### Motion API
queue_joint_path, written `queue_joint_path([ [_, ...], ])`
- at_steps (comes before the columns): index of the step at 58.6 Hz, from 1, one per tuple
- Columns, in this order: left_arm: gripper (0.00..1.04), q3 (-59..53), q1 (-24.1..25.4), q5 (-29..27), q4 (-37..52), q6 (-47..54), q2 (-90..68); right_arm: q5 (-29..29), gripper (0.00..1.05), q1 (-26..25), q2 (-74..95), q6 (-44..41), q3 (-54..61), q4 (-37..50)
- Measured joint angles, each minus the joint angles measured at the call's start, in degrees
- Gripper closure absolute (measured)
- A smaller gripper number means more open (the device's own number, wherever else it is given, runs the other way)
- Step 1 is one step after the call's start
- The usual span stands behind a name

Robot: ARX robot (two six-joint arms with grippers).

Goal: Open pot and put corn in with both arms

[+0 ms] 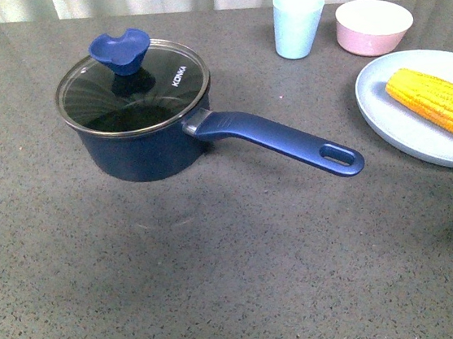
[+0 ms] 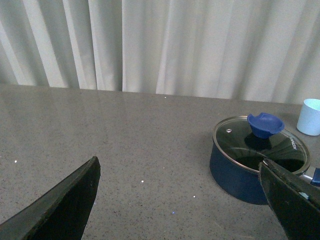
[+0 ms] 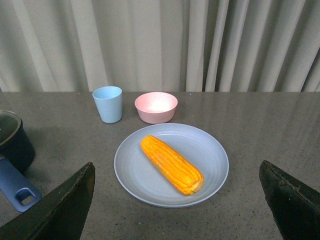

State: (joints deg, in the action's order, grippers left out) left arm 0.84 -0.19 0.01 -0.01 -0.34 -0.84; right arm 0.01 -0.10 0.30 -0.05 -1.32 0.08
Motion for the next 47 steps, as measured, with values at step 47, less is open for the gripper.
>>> queue_joint_path([
  [47, 0.09, 0.72, 0.22, 0.66, -2.29, -0.7, -1.14, 0.0, 0.09, 0.0, 0.0, 0.0, 0.0, 0.0],
])
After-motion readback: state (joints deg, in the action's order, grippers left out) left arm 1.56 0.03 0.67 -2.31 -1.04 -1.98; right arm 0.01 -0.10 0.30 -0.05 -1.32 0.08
